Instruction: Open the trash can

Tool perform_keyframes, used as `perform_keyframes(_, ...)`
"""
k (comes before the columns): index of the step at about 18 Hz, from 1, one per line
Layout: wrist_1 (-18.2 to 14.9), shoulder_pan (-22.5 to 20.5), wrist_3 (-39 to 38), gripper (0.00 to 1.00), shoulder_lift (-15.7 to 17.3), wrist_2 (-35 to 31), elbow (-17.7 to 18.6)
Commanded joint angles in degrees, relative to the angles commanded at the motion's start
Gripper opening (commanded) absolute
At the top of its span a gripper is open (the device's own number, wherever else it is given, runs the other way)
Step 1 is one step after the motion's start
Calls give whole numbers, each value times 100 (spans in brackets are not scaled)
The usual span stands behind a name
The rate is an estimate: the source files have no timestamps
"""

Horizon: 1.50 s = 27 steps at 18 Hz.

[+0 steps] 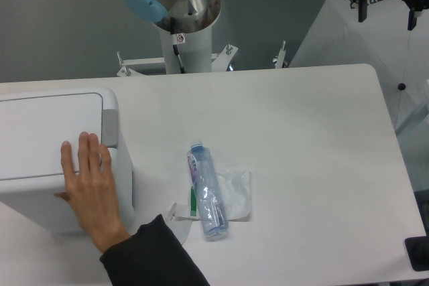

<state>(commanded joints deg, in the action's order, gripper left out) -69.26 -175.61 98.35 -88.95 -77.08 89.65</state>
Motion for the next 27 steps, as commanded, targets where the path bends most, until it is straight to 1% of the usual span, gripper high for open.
perform_keyframes(7,0,9,0,100,0,17,9)
perform_keyframes(9,0,114,-9,100,0,35,9)
perform_keyframes(11,0,245,-279,100,-52,53,9)
perform_keyframes(13,-9,395,-823,100,-70,219,9)
perform_keyframes(15,0,535,-1552,100,-70,351,-9)
perform_keyframes(17,0,755,-2317,100,-70,352,-61)
perform_keyframes(19,0,1053,-2863,100,-53,413,-79)
perform_keyframes(21,0,1229,-3468,100,-26,439,-62)
perform_keyframes(24,0,1642,-4409,100,-18,431,-35)
perform_keyframes(26,0,1949,-5278,100,0,439,-53)
perform_keyframes(27,0,2169,-5787,100,0,439,-44)
